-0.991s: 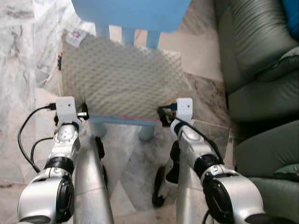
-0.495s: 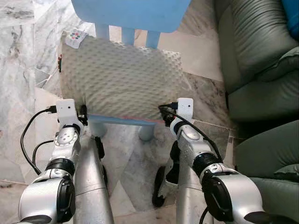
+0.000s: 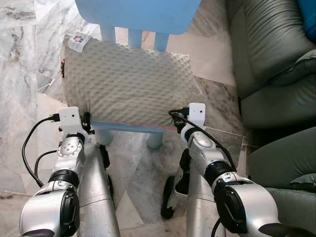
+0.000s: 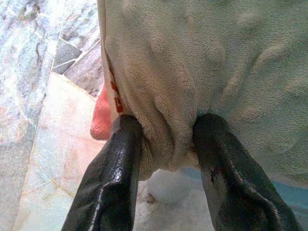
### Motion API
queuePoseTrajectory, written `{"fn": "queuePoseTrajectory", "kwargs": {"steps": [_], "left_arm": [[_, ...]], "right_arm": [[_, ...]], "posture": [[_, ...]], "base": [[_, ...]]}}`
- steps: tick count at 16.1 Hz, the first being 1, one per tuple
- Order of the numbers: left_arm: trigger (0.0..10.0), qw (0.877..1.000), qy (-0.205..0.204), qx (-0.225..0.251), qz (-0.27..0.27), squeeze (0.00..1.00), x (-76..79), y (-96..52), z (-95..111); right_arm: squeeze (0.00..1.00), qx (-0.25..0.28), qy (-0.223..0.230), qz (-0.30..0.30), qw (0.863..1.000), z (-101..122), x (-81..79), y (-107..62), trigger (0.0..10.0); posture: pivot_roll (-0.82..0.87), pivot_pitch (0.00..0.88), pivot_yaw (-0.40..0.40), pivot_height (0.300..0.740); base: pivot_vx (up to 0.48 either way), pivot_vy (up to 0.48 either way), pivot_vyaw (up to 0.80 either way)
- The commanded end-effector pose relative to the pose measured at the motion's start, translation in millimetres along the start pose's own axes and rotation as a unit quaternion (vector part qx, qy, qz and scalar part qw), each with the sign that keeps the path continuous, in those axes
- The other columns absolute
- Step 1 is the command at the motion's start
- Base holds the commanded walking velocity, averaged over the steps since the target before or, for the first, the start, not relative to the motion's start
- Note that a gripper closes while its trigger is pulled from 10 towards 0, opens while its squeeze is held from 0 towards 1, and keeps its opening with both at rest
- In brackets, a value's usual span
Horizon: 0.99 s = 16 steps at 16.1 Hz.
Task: Move the pillow to the sofa
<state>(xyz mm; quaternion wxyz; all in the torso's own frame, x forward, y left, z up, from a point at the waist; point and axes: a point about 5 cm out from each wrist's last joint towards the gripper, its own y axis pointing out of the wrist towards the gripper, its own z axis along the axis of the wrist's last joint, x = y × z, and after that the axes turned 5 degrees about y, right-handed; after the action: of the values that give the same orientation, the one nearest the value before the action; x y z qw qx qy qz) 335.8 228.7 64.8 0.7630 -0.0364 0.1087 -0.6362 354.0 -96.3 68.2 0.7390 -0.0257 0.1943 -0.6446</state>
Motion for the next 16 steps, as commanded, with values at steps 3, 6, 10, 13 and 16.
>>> {"fn": "queuePoseTrajectory", "kwargs": {"steps": [3,6,10,13,16], "left_arm": [[0.0,0.999,0.003,-0.033,-0.024,0.0,11.6,-5.0,-15.5],[0.0,0.999,0.002,-0.026,-0.028,0.0,18.4,-2.7,-10.3],[0.0,0.999,0.004,-0.022,-0.037,0.0,27.1,2.8,0.3],[0.0,0.999,0.015,-0.017,-0.049,0.0,33.0,6.5,8.5],[0.0,0.998,0.023,-0.007,-0.052,0.0,35.7,12.4,22.3]], "right_arm": [[0.0,-0.03,0.012,-0.014,0.999,-11.7,9.3,-3.0,0.0],[0.0,-0.029,0.015,-0.012,0.999,-8.0,8.6,-1.6,0.0],[0.0,-0.02,0.009,-0.001,1.0,5.0,5.2,2.9,0.0],[0.0,-0.015,-0.002,0.009,1.0,11.7,4.6,4.7,0.0],[0.0,-0.007,-0.003,0.019,1.0,22.0,3.4,7.4,0.0]], "posture": [[0.03,0.377,-0.147,0.531],[0.03,0.352,-0.151,0.531],[0.01,0.295,-0.159,0.531],[0.01,0.241,-0.163,0.531],[0.01,0.141,-0.134,0.531]], "base": [[0.0,0.0,0.0],[0.0,0.0,0.0],[0.0,0.0,0.0],[0.0,0.0,0.0],[0.0,0.0,0.0]]}}
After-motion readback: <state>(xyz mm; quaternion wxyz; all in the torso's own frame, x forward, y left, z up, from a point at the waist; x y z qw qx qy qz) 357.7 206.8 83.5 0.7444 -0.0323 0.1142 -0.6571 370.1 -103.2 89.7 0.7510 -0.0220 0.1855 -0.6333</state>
